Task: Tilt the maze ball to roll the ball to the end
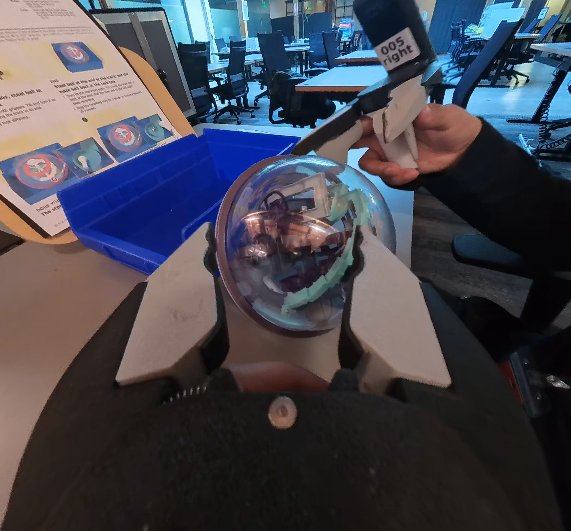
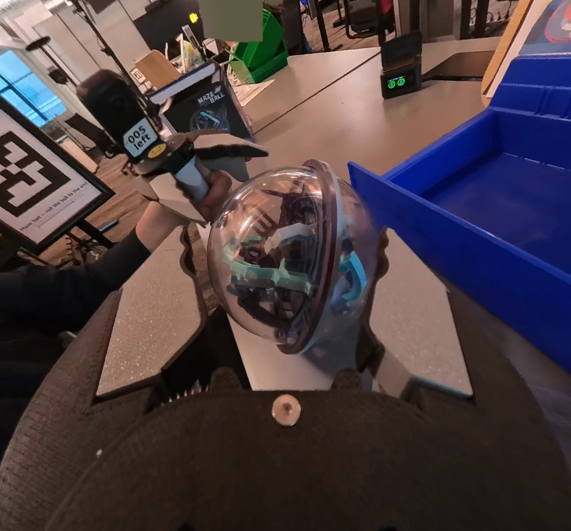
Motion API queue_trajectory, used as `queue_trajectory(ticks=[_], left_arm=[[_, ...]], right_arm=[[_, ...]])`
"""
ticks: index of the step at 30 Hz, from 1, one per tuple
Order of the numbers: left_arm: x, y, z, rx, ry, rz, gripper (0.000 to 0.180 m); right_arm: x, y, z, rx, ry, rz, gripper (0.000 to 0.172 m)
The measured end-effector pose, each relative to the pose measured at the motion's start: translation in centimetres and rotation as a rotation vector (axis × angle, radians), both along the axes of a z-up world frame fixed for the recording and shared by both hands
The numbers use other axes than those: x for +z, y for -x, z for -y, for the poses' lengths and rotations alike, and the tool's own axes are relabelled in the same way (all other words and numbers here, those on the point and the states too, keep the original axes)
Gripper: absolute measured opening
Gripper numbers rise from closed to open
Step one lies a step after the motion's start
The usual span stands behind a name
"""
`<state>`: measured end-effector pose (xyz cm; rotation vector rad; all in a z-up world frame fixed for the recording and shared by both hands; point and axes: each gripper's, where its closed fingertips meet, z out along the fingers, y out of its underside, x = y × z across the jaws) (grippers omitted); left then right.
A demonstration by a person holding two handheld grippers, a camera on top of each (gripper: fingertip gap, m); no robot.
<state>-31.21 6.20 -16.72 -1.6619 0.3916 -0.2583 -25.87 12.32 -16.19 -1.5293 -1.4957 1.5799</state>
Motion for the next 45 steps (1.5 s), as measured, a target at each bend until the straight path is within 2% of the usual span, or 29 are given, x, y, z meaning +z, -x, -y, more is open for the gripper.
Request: queue_trajectory(ticks=[4, 7, 10, 12, 16, 18, 20, 25, 29, 40, 45], left_arm=[[0.7, 0.4, 0.6, 0.027, -0.029, -0.017, 0.087], [2.3, 1.2, 1.6, 0.034, -0.061, 0.046, 0.086], [2.6, 2.0, 2.2, 0.031, -0.046, 0.091, 0.084], [1.6, 2.3, 2.0, 0.036, -0.003, 0.093, 0.084], [-3.1, 2.3, 0.0, 0.037, 0.139, 0.069, 0.082], [-4.8, 1.5, -0.8, 0.007, 0.182, 0.084, 0.080], [-5.8, 0.9, -1.5, 0.000, 0.209, 0.073, 0.077], [-6.8, -0.7, -1.8, -0.044, 0.222, 0.027, 0.066], [-7.5, -0.6, -1.6, -0.049, 0.247, 0.008, 0.067], [-8.5, 1.4, -2.1, 0.036, 0.252, -0.054, 0.058], [-8.2, 1.5, -2.0, 0.020, 0.245, -0.012, 0.053]], right_arm=[[1.3, -1.4, -0.8, -0.034, -0.049, -0.031, 0.116], [2.9, -3.2, -2.4, -0.084, -0.055, -0.098, 0.109], [2.8, -4.4, -3.8, -0.100, -0.036, -0.109, 0.105], [1.6, -4.4, -4.3, -0.092, -0.038, -0.087, 0.106], [-1.4, -3.2, -3.3, 0.008, -0.015, -0.015, 0.101], [-2.2, -2.7, -3.0, 0.018, -0.020, 0.010, 0.099], [-2.4, -2.4, -2.9, 0.004, -0.023, 0.015, 0.104], [-2.5, -2.2, -3.2, -0.033, -0.050, 0.031, 0.108], [-2.3, -2.2, -2.9, -0.033, -0.071, 0.031, 0.106], [-1.2, -2.2, -1.9, -0.055, -0.113, 0.012, 0.105], [-1.4, -1.8, -2.0, -0.078, -0.146, 0.014, 0.104]])
